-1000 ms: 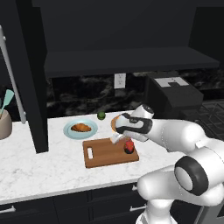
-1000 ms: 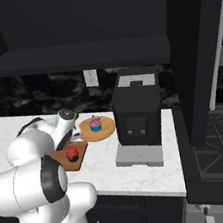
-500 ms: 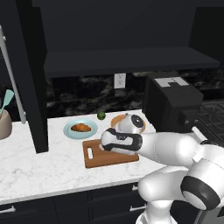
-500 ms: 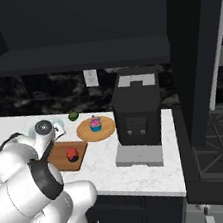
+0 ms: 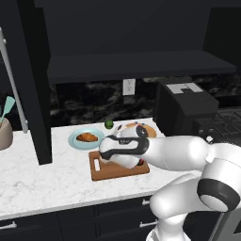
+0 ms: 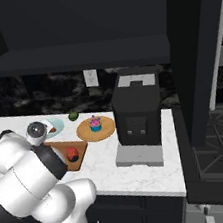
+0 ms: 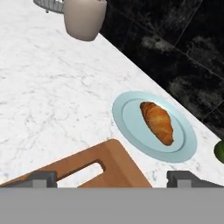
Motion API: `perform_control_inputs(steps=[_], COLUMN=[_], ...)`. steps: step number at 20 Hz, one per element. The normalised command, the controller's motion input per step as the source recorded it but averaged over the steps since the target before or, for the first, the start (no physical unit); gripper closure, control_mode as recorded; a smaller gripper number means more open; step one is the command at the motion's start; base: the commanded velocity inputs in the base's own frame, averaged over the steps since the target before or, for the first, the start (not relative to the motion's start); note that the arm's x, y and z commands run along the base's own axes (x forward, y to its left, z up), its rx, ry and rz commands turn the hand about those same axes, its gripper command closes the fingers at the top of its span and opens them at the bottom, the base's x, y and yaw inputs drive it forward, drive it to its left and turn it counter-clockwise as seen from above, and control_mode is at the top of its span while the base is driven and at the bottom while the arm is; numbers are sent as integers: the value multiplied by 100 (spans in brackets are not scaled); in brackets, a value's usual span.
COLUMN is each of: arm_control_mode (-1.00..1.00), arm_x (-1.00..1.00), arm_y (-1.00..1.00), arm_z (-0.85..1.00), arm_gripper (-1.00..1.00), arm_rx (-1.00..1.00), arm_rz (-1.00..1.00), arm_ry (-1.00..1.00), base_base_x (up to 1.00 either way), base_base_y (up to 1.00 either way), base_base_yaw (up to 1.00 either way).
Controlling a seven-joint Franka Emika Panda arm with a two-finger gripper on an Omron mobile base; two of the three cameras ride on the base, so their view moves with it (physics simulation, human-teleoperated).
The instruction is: From the different types of pastries on the counter, select a croissant and place it on the cutting board. Then retrieve a jar of jam from the cabinet and place it alongside the croissant on the cutting board.
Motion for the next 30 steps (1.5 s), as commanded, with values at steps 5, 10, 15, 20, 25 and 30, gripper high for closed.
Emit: perform_control_inputs(steps=[5, 10, 15, 20, 25, 30], arm_control_mode=[-100, -100, -100, -100, -100, -100], arm_x=[-3, -18, 0, -1, -25, -21], arm_y=[0, 28, 16, 21, 17, 19], arm_z=[6, 47, 78, 97, 100, 84], arm_gripper=[-100, -100, -100, -100, -100, -100], arm_rx=[-1, -17, -12, -9, -17, -16], arm_rz=[1, 13, 19, 12, 4, 0], arm_ry=[-2, -15, -3, 13, 43, 36], base_base_x=[0, 0, 0, 0, 0, 0], base_base_y=[0, 0, 0, 0, 0, 0], base_base_yaw=[0, 0, 0, 0, 0, 0])
